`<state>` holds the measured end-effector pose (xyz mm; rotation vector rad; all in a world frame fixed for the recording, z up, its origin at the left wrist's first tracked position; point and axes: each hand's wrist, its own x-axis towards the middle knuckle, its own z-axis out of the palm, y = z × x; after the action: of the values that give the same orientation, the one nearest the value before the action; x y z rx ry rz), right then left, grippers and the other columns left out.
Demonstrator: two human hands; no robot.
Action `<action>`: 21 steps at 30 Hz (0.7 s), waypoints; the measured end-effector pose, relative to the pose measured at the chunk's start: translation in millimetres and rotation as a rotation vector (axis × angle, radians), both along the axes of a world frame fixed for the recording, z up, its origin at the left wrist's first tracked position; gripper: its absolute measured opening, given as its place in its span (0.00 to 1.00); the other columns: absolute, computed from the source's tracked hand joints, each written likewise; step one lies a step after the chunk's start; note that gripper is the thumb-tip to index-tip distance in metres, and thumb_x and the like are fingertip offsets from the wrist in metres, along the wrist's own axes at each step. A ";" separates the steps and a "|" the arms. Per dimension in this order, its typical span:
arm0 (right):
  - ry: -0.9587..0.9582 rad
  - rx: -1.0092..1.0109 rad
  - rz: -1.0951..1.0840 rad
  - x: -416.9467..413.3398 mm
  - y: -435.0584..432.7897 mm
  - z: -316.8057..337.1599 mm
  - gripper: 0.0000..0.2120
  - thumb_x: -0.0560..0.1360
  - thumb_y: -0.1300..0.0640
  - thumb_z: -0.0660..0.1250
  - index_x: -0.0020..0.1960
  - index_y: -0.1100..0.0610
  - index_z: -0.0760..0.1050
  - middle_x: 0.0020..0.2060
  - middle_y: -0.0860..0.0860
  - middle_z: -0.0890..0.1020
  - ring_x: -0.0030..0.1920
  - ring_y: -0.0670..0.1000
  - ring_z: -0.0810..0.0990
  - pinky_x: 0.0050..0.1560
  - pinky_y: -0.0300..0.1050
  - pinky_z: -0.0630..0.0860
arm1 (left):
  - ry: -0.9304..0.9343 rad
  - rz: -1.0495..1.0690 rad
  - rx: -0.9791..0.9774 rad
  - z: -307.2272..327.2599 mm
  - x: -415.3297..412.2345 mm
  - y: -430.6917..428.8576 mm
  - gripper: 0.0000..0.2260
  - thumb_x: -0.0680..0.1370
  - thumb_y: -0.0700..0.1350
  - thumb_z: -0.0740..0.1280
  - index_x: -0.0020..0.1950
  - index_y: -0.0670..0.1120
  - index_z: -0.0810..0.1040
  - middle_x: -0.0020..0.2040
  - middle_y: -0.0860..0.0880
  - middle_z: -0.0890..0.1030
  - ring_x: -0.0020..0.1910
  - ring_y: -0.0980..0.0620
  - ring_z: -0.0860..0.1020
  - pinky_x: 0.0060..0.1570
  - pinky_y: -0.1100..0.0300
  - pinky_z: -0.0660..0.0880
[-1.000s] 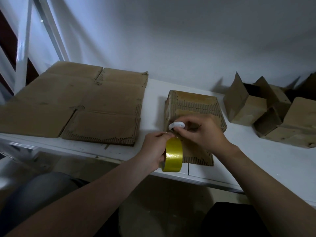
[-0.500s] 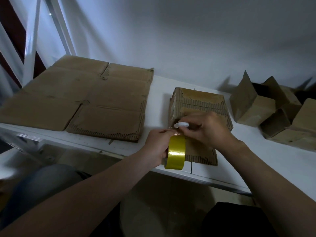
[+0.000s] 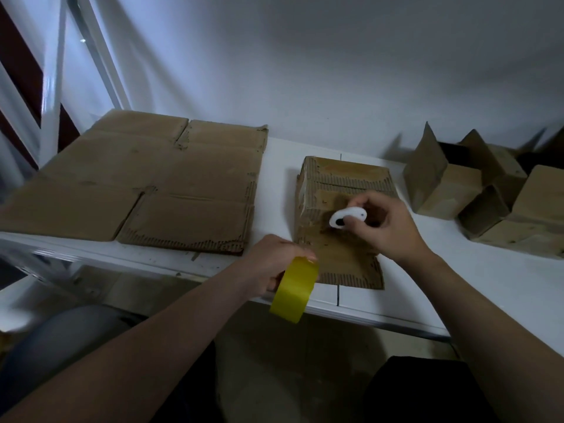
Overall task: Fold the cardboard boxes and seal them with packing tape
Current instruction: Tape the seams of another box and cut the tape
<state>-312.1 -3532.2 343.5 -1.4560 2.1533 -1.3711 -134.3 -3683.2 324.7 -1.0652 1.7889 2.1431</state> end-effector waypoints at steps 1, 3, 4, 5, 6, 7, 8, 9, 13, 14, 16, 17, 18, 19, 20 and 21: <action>-0.059 -0.050 -0.044 0.6 -1.2 2.0 0.04 0.75 0.63 0.74 0.48 0.56 0.80 0.42 0.46 0.82 0.42 0.46 0.81 0.41 0.39 0.77 | -0.003 0.000 -0.035 1.1 1.6 -5.2 0.13 0.76 0.47 0.74 0.58 0.45 0.81 0.47 0.44 0.87 0.46 0.46 0.87 0.40 0.55 0.82; -0.091 -0.131 -0.153 -0.1 -6.6 7.8 0.03 0.76 0.61 0.73 0.48 0.56 0.80 0.42 0.47 0.82 0.42 0.45 0.80 0.41 0.36 0.76 | 0.006 0.036 -0.124 4.4 2.9 -20.2 0.14 0.75 0.49 0.75 0.58 0.46 0.81 0.49 0.43 0.86 0.47 0.44 0.86 0.45 0.51 0.82; -0.069 -0.137 -0.208 -2.7 -10.4 10.6 0.03 0.77 0.58 0.73 0.49 0.54 0.80 0.43 0.47 0.83 0.44 0.46 0.81 0.42 0.37 0.77 | 0.019 0.072 -0.163 7.3 2.7 -29.4 0.14 0.74 0.50 0.76 0.57 0.46 0.81 0.51 0.43 0.86 0.49 0.43 0.85 0.50 0.47 0.82; -0.035 -0.113 -0.271 -7.1 -14.9 12.0 0.03 0.77 0.54 0.72 0.49 0.52 0.80 0.44 0.47 0.82 0.47 0.47 0.81 0.44 0.40 0.78 | 0.034 0.110 -0.195 11.1 1.9 -37.3 0.15 0.73 0.51 0.76 0.57 0.47 0.81 0.53 0.42 0.85 0.51 0.41 0.84 0.54 0.43 0.80; 0.004 -0.066 -0.328 -12.2 -19.6 13.2 0.04 0.78 0.50 0.71 0.49 0.50 0.80 0.45 0.47 0.81 0.52 0.49 0.80 0.47 0.44 0.78 | 0.047 0.159 -0.227 15.1 0.3 -44.7 0.16 0.72 0.52 0.76 0.57 0.49 0.81 0.54 0.43 0.84 0.52 0.40 0.84 0.56 0.41 0.79; 0.029 -0.009 -0.383 -17.6 -24.5 14.3 0.06 0.78 0.47 0.69 0.49 0.49 0.80 0.47 0.46 0.80 0.58 0.52 0.76 0.51 0.48 0.75 | 0.060 0.200 -0.270 19.3 -1.1 -50.2 0.16 0.71 0.54 0.76 0.56 0.50 0.81 0.55 0.44 0.83 0.53 0.40 0.83 0.57 0.40 0.79; 0.049 0.064 -0.438 -22.7 -28.8 16.0 0.07 0.79 0.46 0.68 0.49 0.48 0.79 0.49 0.45 0.79 0.63 0.54 0.70 0.55 0.48 0.70 | 0.069 0.230 -0.324 22.4 -3.5 -54.6 0.16 0.71 0.56 0.76 0.56 0.52 0.82 0.56 0.45 0.82 0.53 0.41 0.82 0.57 0.40 0.79; 0.088 0.154 -0.492 -28.2 -33.5 16.6 0.08 0.79 0.44 0.67 0.50 0.47 0.79 0.52 0.45 0.78 0.66 0.56 0.65 0.57 0.48 0.65 | 0.079 0.247 -0.381 25.1 -7.6 -59.2 0.17 0.71 0.57 0.75 0.57 0.53 0.81 0.56 0.47 0.81 0.53 0.42 0.81 0.56 0.40 0.79; 0.386 0.461 -0.580 -41.8 -40.2 12.1 0.17 0.79 0.38 0.64 0.60 0.47 0.81 0.63 0.51 0.75 0.65 0.60 0.62 0.62 0.55 0.61 | 0.129 0.284 -0.469 28.3 -24.1 -67.9 0.16 0.69 0.58 0.75 0.54 0.54 0.84 0.53 0.51 0.82 0.54 0.45 0.81 0.57 0.40 0.79; 0.481 0.419 -0.582 -40.9 -40.6 12.5 0.18 0.80 0.39 0.64 0.63 0.47 0.80 0.63 0.51 0.76 0.64 0.60 0.63 0.61 0.54 0.61 | 0.134 0.292 -0.484 26.3 -29.2 -69.7 0.15 0.70 0.56 0.76 0.52 0.51 0.84 0.51 0.52 0.82 0.53 0.46 0.81 0.58 0.41 0.79; 0.666 0.222 -0.453 -33.0 -43.5 13.3 0.15 0.80 0.43 0.65 0.61 0.47 0.82 0.60 0.51 0.79 0.57 0.58 0.67 0.55 0.49 0.61 | 0.139 0.279 -0.509 24.1 -37.5 -72.7 0.13 0.70 0.54 0.78 0.49 0.49 0.84 0.49 0.51 0.83 0.52 0.46 0.82 0.58 0.41 0.79; 0.714 0.152 -0.339 -25.2 -46.0 14.5 0.13 0.81 0.44 0.64 0.59 0.47 0.83 0.57 0.49 0.81 0.54 0.56 0.67 0.53 0.48 0.62 | 0.131 0.246 -0.531 22.9 -39.9 -73.6 0.13 0.70 0.55 0.78 0.49 0.50 0.84 0.50 0.51 0.83 0.52 0.46 0.82 0.57 0.41 0.80; 0.716 0.136 -0.222 -15.7 -49.2 15.0 0.14 0.82 0.44 0.62 0.57 0.46 0.84 0.55 0.46 0.83 0.51 0.54 0.67 0.52 0.49 0.64 | 0.114 0.203 -0.562 21.1 -41.6 -74.6 0.13 0.70 0.56 0.78 0.48 0.51 0.84 0.52 0.51 0.83 0.52 0.47 0.81 0.56 0.43 0.80; 0.689 0.145 -0.140 -6.5 -52.9 13.5 0.16 0.82 0.42 0.60 0.56 0.45 0.85 0.55 0.43 0.83 0.50 0.52 0.66 0.51 0.49 0.65 | 0.089 0.157 -0.590 19.0 -42.5 -75.4 0.12 0.70 0.57 0.78 0.48 0.53 0.84 0.55 0.51 0.81 0.53 0.47 0.80 0.55 0.45 0.80; 0.662 0.160 -0.096 0.1 -56.1 11.4 0.18 0.82 0.40 0.58 0.56 0.44 0.85 0.55 0.41 0.83 0.50 0.50 0.66 0.50 0.49 0.66 | 0.068 0.121 -0.605 17.2 -43.5 -75.8 0.11 0.71 0.57 0.77 0.48 0.55 0.83 0.56 0.51 0.80 0.52 0.48 0.79 0.54 0.49 0.79; 0.657 0.161 -0.082 3.4 -58.8 7.7 0.19 0.82 0.39 0.57 0.55 0.43 0.85 0.55 0.40 0.83 0.49 0.49 0.65 0.49 0.49 0.66 | 0.055 0.095 -0.618 16.0 -43.8 -75.4 0.10 0.72 0.57 0.77 0.49 0.55 0.82 0.56 0.51 0.79 0.51 0.50 0.78 0.51 0.52 0.78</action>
<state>-308.7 -3591.0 351.2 -1.9636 2.6428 -0.7673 -178.1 -3758.6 340.6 -1.2290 2.5603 1.7013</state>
